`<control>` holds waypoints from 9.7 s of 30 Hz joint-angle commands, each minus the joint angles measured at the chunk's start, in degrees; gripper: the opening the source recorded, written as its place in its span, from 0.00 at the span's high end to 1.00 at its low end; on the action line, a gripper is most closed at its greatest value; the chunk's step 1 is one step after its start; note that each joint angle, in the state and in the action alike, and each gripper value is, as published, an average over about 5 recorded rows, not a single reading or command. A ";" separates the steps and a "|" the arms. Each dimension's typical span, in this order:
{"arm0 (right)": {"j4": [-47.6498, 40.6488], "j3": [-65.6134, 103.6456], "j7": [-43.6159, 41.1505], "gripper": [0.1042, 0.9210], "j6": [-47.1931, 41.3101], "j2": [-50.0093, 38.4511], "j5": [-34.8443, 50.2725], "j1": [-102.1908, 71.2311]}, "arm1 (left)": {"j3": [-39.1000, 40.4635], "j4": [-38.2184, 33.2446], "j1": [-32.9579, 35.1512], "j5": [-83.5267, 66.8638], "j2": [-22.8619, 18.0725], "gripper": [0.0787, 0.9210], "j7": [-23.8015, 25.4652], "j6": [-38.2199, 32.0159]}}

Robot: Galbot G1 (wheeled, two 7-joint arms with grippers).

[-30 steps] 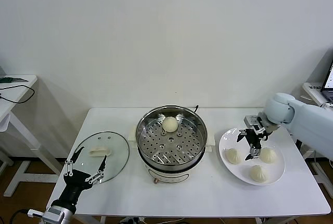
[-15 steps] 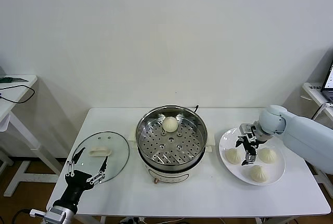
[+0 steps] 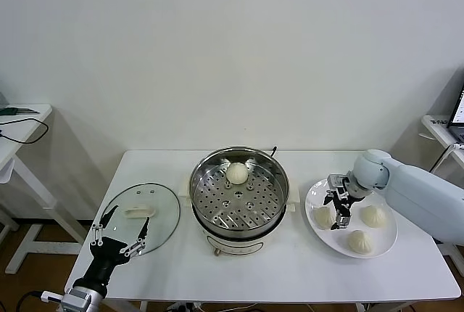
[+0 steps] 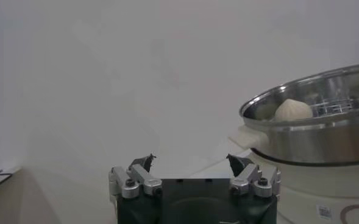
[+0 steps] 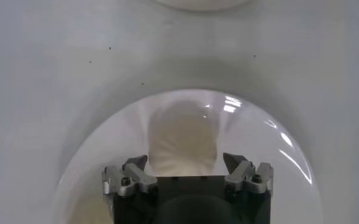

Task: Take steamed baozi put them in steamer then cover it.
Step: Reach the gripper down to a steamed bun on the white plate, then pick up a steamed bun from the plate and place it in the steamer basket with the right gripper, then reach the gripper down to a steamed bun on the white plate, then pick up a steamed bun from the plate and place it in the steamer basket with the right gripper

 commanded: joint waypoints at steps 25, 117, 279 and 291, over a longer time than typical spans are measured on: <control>12.70 -17.50 -2.07 0.26 -2.00 -10.84 14.42 22.97 | 0.47 -0.45 0.12 0.27 -0.19 0.12 -0.31 -0.09; 21.64 -31.30 -12.30 0.12 -7.97 -9.25 22.28 45.52 | -0.70 0.55 -1.10 0.14 -0.18 0.12 -0.63 -0.76; 20.32 -31.85 0.17 0.29 47.01 25.44 -1.84 37.69 | -2.16 1.55 -1.86 0.87 -0.33 0.12 -1.16 -0.57; 18.73 -31.17 -0.16 0.29 45.89 26.73 -3.37 35.08 | -2.22 1.44 -1.77 0.88 -0.38 0.12 -1.18 -0.60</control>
